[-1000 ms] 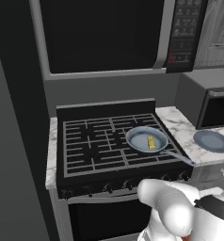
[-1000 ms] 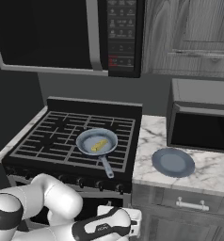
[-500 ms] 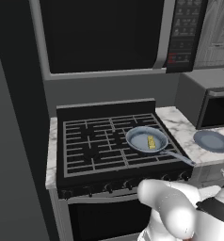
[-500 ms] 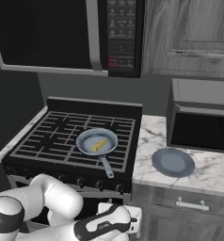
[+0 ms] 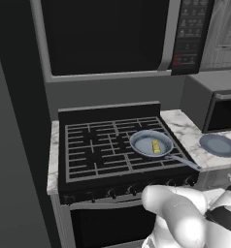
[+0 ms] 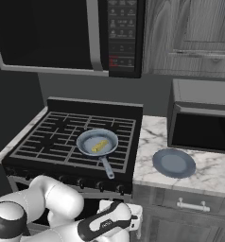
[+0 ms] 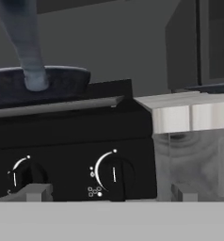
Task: Pick up the butter stick and place it in the pan. Then turn on the burner for the pan.
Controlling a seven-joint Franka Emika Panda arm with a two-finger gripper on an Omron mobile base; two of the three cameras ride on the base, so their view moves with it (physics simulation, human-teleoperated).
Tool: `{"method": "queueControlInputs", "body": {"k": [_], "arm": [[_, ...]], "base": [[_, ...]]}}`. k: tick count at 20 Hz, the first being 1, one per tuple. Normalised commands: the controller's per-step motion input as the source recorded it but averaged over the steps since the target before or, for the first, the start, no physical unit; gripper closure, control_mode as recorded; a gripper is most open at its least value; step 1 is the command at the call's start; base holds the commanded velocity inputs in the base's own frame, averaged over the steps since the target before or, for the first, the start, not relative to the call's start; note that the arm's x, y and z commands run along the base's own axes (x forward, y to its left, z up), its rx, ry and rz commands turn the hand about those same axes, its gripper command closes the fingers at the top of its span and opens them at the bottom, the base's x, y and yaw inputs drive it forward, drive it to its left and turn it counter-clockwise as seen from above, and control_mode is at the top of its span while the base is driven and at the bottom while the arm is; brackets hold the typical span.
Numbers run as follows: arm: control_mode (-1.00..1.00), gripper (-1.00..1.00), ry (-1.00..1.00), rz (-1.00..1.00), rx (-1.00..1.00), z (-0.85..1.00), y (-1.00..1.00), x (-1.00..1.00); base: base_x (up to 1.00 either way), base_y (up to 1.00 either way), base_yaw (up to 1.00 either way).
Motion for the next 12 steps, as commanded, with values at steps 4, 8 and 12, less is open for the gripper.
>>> {"method": "queueControlInputs", "body": {"k": [4, 8, 12], "arm": [[-1.0, -1.0, 0.0, -0.01, 0.0, 0.0, 0.0, 0.06], [-1.0, -1.0, 0.0, 0.0, 0.0, 0.0, 0.0, 0.02], [-1.0, -1.0, 0.0, 0.0, 0.0, 0.0, 0.01, 0.06]], "base": [[0.0, 0.0, 0.0], [0.0, 0.0, 0.0], [0.0, 0.0, 0.0]]}}
